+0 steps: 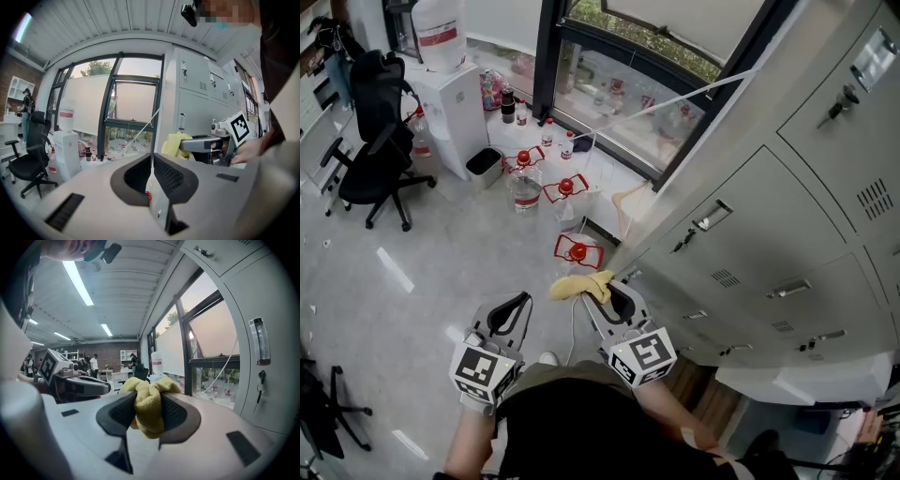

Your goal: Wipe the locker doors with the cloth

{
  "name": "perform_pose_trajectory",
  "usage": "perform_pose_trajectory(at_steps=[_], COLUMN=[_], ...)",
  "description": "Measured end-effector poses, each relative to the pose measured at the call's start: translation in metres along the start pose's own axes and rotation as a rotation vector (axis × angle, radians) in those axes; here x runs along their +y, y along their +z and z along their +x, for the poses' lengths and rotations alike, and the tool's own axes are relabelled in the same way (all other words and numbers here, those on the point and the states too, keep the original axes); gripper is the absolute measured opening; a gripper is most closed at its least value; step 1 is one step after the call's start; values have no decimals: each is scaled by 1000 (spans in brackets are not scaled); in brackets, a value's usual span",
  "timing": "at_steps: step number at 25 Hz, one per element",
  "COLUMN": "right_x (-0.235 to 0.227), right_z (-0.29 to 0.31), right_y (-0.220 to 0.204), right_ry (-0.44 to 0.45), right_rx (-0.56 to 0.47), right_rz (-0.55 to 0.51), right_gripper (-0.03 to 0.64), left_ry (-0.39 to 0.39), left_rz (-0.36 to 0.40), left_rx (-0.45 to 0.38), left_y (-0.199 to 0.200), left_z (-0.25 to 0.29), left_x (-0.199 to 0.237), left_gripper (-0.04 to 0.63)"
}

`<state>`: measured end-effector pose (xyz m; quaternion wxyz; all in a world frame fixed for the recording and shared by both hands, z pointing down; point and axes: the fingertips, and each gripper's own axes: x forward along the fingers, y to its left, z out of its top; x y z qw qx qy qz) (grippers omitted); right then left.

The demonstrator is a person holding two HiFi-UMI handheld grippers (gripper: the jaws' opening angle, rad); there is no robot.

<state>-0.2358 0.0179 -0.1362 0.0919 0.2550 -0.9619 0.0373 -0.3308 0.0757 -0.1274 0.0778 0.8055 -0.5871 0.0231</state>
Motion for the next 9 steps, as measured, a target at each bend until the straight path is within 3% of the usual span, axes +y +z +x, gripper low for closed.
perform_pose_trajectory(at_steps=[9], right_x=[3], right_z=[-15], right_y=[-9], right_ry=[-30], right_rx=[12], right_rz=[11], right_gripper=[147], left_ry=[-27], left_rz=[-2], left_rx=[-10], left_y=[-3], left_z=[-2], left_x=[-12], left_gripper=[11])
